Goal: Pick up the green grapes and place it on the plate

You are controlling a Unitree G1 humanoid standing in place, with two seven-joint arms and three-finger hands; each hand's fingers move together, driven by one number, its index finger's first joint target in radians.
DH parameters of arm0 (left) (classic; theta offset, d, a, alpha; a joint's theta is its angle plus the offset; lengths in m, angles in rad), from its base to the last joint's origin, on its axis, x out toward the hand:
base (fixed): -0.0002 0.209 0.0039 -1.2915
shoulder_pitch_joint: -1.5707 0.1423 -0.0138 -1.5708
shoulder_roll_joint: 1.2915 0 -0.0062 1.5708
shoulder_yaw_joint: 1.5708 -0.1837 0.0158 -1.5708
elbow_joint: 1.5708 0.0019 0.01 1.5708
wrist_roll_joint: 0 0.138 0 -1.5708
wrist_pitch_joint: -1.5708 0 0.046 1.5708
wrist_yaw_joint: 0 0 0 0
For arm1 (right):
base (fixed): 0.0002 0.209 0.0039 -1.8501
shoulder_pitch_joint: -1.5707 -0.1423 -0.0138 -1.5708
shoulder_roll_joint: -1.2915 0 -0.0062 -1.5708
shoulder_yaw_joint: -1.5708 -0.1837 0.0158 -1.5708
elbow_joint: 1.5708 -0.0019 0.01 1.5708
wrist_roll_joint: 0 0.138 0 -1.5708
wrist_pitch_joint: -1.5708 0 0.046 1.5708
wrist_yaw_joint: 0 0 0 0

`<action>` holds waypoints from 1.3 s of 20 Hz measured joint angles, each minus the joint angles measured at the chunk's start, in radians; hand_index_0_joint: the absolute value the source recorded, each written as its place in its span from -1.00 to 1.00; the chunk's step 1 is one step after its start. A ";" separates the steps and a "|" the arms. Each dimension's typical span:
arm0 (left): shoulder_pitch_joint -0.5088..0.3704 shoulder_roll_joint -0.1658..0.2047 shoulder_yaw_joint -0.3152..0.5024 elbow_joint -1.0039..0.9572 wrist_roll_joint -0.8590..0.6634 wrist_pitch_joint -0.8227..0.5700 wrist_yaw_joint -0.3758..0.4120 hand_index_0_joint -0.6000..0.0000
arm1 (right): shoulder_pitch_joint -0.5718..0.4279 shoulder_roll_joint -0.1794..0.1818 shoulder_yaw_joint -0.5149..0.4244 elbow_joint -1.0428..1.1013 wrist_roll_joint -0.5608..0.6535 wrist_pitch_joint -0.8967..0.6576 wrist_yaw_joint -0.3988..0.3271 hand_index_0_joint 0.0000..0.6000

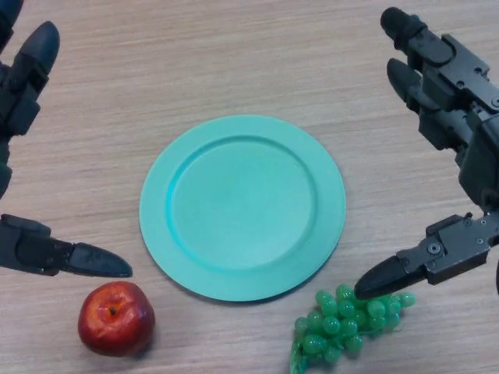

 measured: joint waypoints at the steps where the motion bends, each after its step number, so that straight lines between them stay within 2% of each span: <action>1: -0.001 0.000 0.000 0.000 0.000 0.000 0.000 1.00 | 0.003 -0.001 -0.001 0.000 0.000 -0.002 0.011 -1.00; 6: -0.002 0.005 0.062 0.000 0.000 0.000 0.015 1.00 | 0.022 -0.001 -0.004 0.000 0.010 -0.033 0.031 -1.00; 10: -0.002 0.005 0.061 0.000 0.000 0.000 0.015 1.00 | 0.032 -0.002 -0.007 0.010 0.012 -0.062 0.029 -1.00; 11: -0.001 0.005 0.060 0.000 0.000 0.000 0.016 1.00 | 0.047 -0.004 -0.008 0.026 0.012 -0.107 0.030 -1.00; 12: -0.001 0.005 0.054 0.010 0.004 -0.007 0.015 1.00 | 0.084 -0.014 -0.008 0.070 0.008 -0.218 0.049 -1.00; 14: -0.001 0.004 0.039 0.058 0.042 -0.036 0.012 1.00 | 0.161 -0.019 -0.007 0.151 -0.012 -0.365 0.147 -1.00; 16: 0.000 0.001 0.031 0.126 0.091 -0.081 -0.001 1.00 | 0.221 -0.019 -0.003 0.229 -0.060 -0.438 0.234 -1.00; 18: 0.006 -0.003 0.030 0.145 0.138 -0.099 0.000 1.00 | 0.261 -0.016 -0.001 0.328 -0.145 -0.611 0.277 -1.00; 23: 0.019 -0.029 -0.008 0.144 0.161 -0.142 -0.002 1.00 | 0.288 0.001 0.066 0.551 -0.246 -0.827 0.284 -1.00; 26: 0.025 -0.037 -0.007 0.144 0.161 -0.142 -0.002 1.00 | 0.279 0.003 0.083 0.684 -0.329 -0.954 0.251 -1.00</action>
